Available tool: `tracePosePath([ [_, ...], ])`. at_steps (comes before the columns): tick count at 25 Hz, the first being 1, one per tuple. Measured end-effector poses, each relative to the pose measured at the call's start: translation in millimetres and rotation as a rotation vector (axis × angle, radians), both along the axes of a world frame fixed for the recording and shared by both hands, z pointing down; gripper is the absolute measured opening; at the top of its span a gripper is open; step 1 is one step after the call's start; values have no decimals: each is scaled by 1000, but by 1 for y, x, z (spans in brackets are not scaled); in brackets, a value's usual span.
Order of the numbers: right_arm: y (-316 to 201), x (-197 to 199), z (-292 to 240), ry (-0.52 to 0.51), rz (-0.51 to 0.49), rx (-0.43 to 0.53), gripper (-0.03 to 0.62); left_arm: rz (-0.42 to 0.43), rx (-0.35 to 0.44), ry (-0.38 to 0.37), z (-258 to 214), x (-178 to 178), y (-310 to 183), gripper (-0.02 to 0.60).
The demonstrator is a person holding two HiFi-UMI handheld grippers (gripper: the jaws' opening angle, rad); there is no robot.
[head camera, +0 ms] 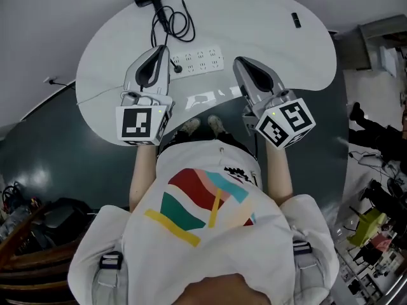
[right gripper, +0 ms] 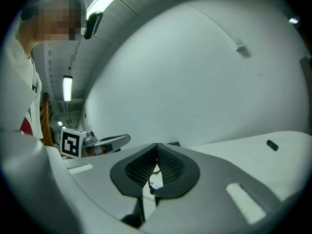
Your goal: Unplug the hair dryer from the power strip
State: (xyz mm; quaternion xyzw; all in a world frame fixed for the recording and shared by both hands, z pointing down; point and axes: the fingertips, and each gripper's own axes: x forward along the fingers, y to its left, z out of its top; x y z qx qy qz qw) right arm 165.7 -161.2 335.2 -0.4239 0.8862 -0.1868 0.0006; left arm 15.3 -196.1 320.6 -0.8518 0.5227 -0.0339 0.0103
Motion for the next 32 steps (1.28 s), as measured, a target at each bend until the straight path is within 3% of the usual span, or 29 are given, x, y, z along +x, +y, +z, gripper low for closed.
tracePosePath([
  [3,-6,-21,6,68,-119,27,14,-55,-12,5,13,-16,4,-2],
  [6,-14,-37,14,222,-243,75,23,-85,-16,-3,19,-23,4,-2],
  [10,-26,-54,49,500,-425,122,164,-99,-14,-13,23,-29,8,-2],
  [12,-31,-59,73,610,-515,102,213,-89,-26,-18,28,-29,10,-2],
  [16,-37,-68,120,835,-687,49,209,-92,-66,-16,39,-38,18,-2],
  [21,-32,-79,174,1042,-902,-65,230,-114,-100,-7,51,-53,28,-2],
  [26,-43,-74,209,1138,-946,-129,224,-122,-128,-9,59,-58,34,-2],
  [32,-45,-56,234,1382,-1049,-187,222,-86,-221,-27,81,-57,40,-2],
])
